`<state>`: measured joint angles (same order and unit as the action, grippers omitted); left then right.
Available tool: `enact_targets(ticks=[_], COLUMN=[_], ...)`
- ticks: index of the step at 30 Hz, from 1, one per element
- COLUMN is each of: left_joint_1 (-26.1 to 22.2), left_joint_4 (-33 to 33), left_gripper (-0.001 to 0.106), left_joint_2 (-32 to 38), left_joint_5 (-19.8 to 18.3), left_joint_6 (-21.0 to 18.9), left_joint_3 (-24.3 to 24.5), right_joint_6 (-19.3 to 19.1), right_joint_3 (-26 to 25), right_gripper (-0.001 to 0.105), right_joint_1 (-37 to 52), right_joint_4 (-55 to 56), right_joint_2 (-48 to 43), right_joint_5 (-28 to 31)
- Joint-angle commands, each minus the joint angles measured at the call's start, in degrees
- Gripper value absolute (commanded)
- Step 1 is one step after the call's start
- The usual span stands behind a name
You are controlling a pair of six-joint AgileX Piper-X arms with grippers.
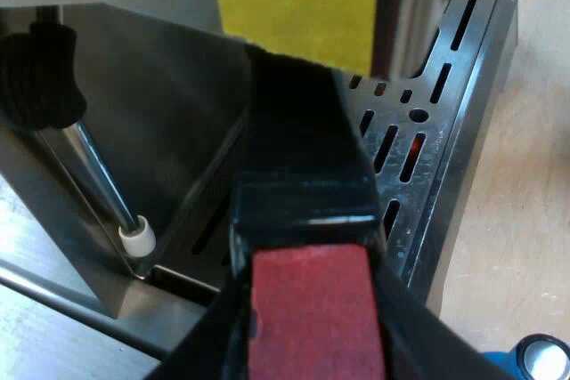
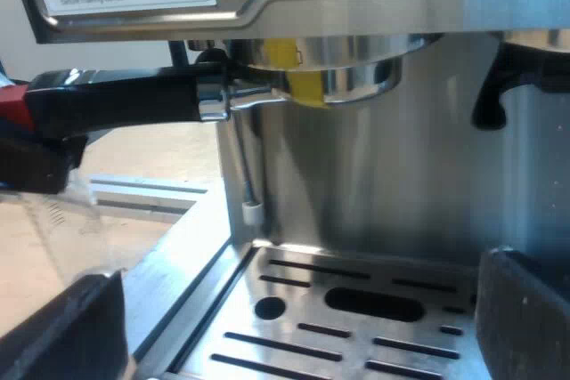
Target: Put the handle in the coffee machine
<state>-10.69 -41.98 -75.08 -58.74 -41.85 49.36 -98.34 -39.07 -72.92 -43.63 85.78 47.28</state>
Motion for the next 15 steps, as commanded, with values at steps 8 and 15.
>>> enact_targets(ticks=[8,15], left_joint_1=[0.04,0.04], left_joint_4=[3.22,3.22], left_gripper=[0.0,0.0], left_joint_2=[1.9,1.9], left_joint_5=[-7.66,-7.66], left_joint_6=[-0.3,-0.47], left_joint_3=[0.95,0.95], right_joint_6=[-0.47,-0.9], right_joint_3=[-0.34,-0.46], right_gripper=[0.08,0.08], right_joint_1=[0.09,0.74], right_joint_4=[-0.72,-0.61], right_joint_2=[-0.1,2.51], right_joint_5=[-4.86,-4.03])
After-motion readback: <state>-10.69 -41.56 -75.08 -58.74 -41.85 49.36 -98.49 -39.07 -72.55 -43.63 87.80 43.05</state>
